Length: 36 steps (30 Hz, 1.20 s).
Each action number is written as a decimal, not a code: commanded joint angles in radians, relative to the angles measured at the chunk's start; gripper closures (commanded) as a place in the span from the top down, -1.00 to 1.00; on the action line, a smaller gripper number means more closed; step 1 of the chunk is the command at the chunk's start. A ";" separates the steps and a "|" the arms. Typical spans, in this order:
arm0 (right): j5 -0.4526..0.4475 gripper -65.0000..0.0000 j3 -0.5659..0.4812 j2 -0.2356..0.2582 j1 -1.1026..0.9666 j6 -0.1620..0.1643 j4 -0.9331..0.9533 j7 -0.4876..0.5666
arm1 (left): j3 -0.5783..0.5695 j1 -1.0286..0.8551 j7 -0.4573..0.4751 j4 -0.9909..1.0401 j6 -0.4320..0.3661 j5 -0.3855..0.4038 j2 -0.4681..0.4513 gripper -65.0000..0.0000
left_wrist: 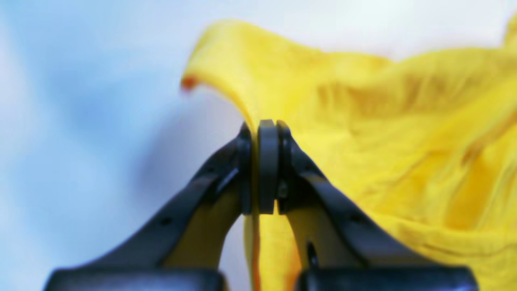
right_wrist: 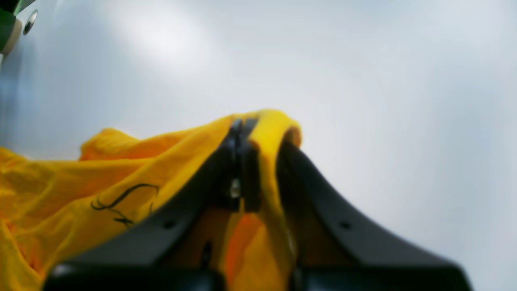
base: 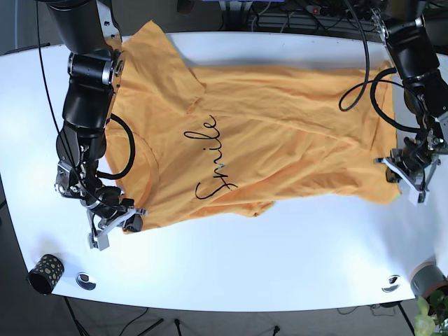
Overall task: Fold the T-shirt properly
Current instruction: 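Grasp the orange shirt's hem corners with both grippers, then lift the orange shirt by the hem with both grippers and shake it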
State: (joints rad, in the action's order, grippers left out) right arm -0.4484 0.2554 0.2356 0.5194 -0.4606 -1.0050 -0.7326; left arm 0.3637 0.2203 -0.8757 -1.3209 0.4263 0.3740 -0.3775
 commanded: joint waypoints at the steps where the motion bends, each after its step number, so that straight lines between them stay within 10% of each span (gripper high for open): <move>1: -0.019 -1.00 0.002 0.015 0.043 -0.007 -0.044 0.017 | -0.025 0.064 0.008 -0.016 -0.016 0.004 -0.015 -0.99; 13: -0.019 -1.00 -0.005 0.138 0.356 -0.013 -0.051 -0.075 | -0.065 0.483 0.003 -0.018 -0.017 0.003 -0.019 -0.99; 24: -0.020 -1.00 -0.005 0.202 0.678 -0.083 -0.053 -0.249 | -0.151 0.796 0.005 -0.016 -0.016 0.004 -0.061 -0.99; 36: -0.060 -1.00 0.040 0.204 0.637 -0.171 -0.067 -0.434 | -0.150 0.588 0.031 -0.107 -0.013 0.006 -0.088 -0.99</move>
State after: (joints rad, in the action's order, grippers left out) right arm -0.4683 0.2779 0.4271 1.1526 -0.6281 -1.0492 -1.1839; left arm 0.2073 0.7963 -0.8925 -1.3834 0.4164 0.3672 -0.4412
